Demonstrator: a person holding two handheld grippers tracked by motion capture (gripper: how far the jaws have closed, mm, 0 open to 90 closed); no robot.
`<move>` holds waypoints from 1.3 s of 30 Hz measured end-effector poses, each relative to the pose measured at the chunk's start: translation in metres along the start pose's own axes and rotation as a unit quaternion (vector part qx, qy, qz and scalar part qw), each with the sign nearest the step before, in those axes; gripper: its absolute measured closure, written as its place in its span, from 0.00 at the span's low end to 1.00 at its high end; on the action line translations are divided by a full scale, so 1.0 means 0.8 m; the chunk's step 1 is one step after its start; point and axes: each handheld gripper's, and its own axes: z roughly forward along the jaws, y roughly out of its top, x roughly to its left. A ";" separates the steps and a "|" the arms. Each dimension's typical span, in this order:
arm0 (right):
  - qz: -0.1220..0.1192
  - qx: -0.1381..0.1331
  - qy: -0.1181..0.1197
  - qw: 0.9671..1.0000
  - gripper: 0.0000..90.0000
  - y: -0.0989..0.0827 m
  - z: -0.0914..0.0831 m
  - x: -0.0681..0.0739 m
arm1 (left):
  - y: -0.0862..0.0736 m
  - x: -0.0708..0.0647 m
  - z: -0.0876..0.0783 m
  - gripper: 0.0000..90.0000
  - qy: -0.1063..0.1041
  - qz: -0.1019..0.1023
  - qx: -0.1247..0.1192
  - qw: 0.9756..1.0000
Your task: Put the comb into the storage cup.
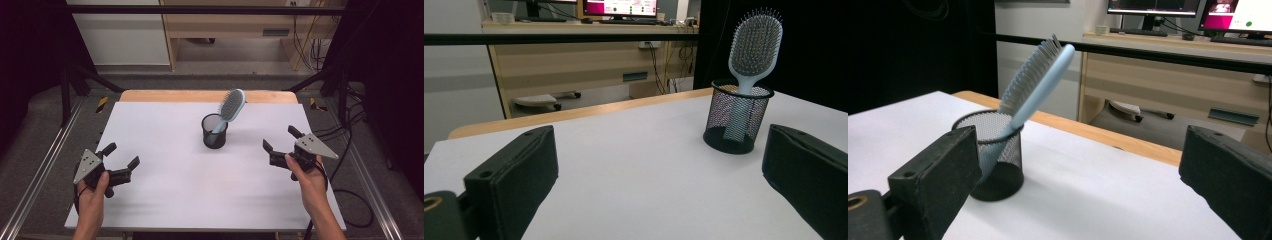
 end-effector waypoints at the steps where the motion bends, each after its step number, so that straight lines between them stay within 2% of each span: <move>1: 0.000 0.000 0.000 1.000 0.04 0.000 0.000 0.000 | 0.000 0.000 0.000 0.02 0.000 0.000 0.000 1.000; 5: 0.005 0.007 -0.003 1.000 0.04 -0.012 -0.014 -0.005 | 0.000 -0.004 0.001 0.02 -0.005 0.002 -0.002 1.000; 10: 0.015 0.012 -0.007 1.000 0.06 -0.028 -0.031 -0.015 | 0.000 -0.011 0.000 0.02 -0.020 0.007 -0.003 1.000; 21: 0.020 0.017 -0.012 1.000 0.05 -0.055 -0.051 -0.025 | -0.004 -0.012 -0.012 0.02 -0.025 0.001 -0.003 1.000; 27: 0.016 0.016 -0.005 1.000 0.05 -0.062 -0.053 -0.021 | -0.003 -0.010 -0.015 0.02 -0.026 0.000 -0.006 1.000; 34: 0.010 0.015 0.017 1.000 0.04 -0.070 -0.050 -0.010 | -0.004 -0.013 -0.012 0.02 -0.033 0.006 -0.001 0.999; 39: 0.004 0.015 0.028 0.999 0.04 -0.073 -0.048 -0.005 | -0.005 -0.013 -0.012 0.02 -0.038 0.003 -0.003 0.999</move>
